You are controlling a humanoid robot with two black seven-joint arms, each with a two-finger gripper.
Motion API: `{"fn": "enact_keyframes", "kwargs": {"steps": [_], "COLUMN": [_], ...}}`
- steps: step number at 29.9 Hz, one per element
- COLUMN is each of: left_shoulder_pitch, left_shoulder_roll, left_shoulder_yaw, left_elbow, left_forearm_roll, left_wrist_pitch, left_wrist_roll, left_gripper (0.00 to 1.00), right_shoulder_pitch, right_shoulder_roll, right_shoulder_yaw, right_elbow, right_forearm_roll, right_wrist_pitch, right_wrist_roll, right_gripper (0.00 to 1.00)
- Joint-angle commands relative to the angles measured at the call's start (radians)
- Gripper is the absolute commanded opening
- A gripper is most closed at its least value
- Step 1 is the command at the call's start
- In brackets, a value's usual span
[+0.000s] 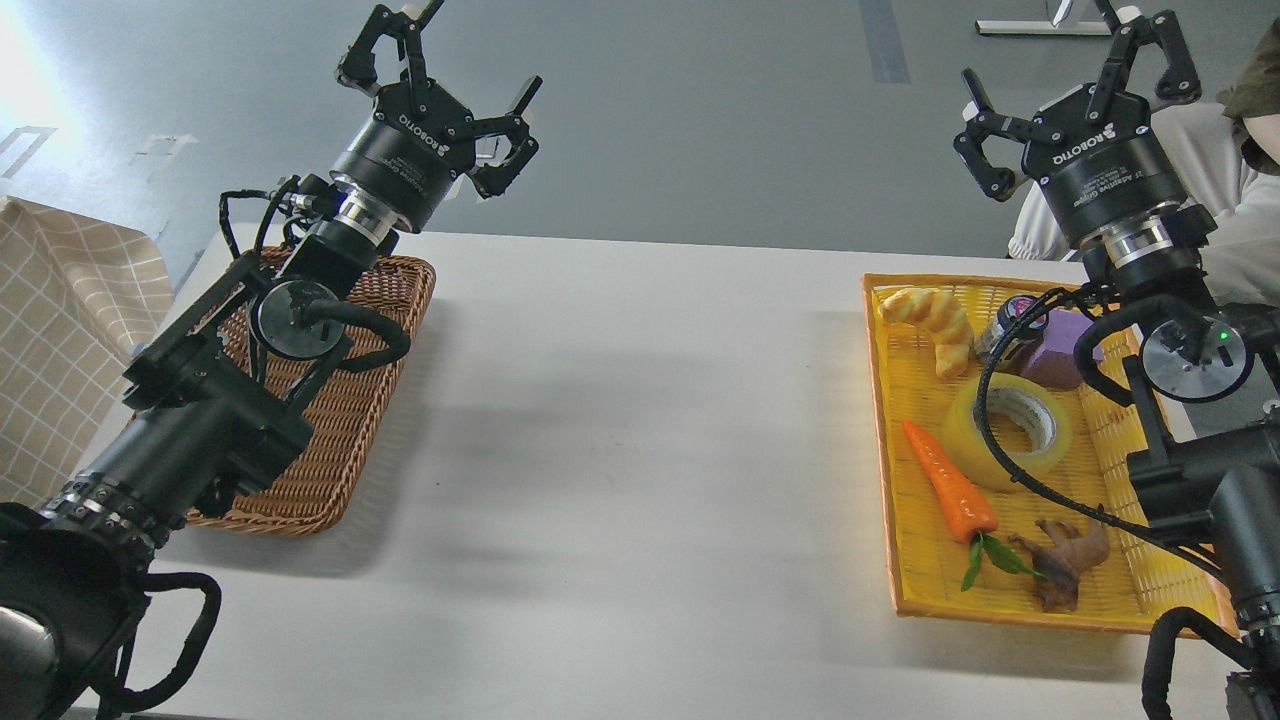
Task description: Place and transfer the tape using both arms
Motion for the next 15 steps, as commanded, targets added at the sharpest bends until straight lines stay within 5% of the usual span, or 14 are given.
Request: {"fn": "enact_keyframes", "kwargs": {"steps": [1, 15], "left_shoulder_pitch": [0.0, -0.002], "left_shoulder_roll": [0.002, 0.002], "left_shoulder_yaw": [0.001, 0.001], "left_elbow": [0.0, 0.0], "left_forearm_roll": [0.0, 0.0], "left_wrist_pitch": [0.0, 0.0], "left_wrist_roll": [0.0, 0.0], "left_gripper": [0.98, 0.98], "right_shoulder_pitch": [0.0, -0.001], "right_shoulder_roll": [0.0, 0.0], "right_shoulder_yaw": [0.0, 0.0], "right_elbow": [0.001, -0.001], "right_forearm_roll": [0.0, 0.0], "right_wrist_pitch": [0.0, 0.0], "right_wrist_roll": [0.0, 0.0], "right_gripper": [1.0, 1.0]}}
